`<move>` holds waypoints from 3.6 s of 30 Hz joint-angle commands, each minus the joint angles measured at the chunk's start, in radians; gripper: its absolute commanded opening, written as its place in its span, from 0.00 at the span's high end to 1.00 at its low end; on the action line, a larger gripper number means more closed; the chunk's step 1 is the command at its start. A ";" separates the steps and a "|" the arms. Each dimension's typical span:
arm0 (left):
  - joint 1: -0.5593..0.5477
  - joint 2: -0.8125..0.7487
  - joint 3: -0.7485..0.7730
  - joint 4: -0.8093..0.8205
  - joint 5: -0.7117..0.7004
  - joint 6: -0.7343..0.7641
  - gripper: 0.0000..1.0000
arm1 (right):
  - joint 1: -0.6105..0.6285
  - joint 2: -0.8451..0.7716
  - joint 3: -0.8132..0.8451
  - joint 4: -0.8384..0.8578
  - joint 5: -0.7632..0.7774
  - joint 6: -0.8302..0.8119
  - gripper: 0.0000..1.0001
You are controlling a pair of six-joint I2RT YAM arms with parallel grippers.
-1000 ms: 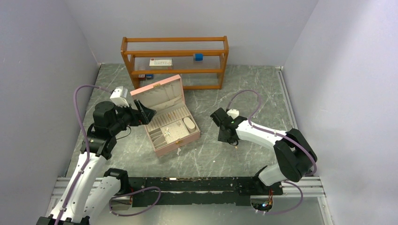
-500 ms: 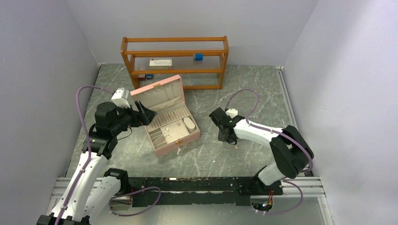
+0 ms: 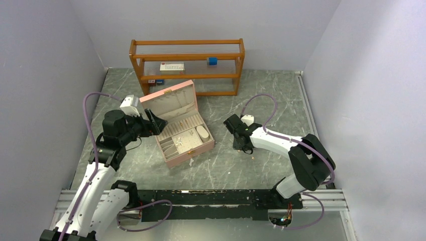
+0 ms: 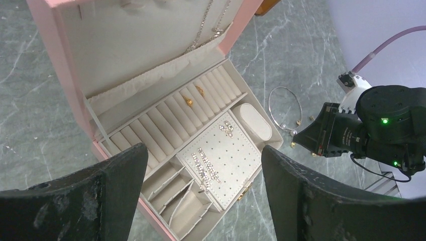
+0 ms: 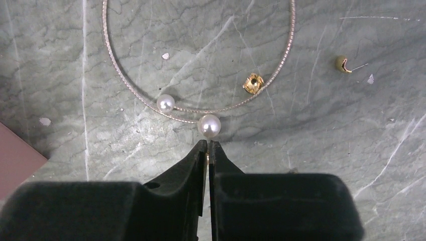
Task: Organize the mixed jewelry
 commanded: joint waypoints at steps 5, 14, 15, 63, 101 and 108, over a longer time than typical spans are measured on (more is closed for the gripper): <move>0.001 -0.006 -0.009 0.031 0.026 -0.002 0.12 | -0.006 -0.002 0.009 -0.004 0.012 0.004 1.00; 0.001 0.006 0.009 0.008 0.029 -0.016 0.02 | -0.006 -0.086 -0.003 0.021 -0.054 -0.009 1.00; 0.001 0.012 0.015 0.002 0.035 -0.016 0.02 | -0.006 -0.102 -0.004 0.034 -0.073 -0.014 1.00; -0.351 0.367 -0.168 1.050 0.419 -1.006 0.21 | -0.037 -0.427 -0.216 1.132 -0.770 0.355 1.00; -0.393 0.531 -0.254 1.452 0.360 -1.316 0.59 | -0.038 -0.404 -0.209 1.159 -0.852 0.264 1.00; -0.395 0.543 -0.255 1.463 0.356 -1.320 0.63 | -0.037 -0.400 -0.216 1.165 -0.861 0.273 1.00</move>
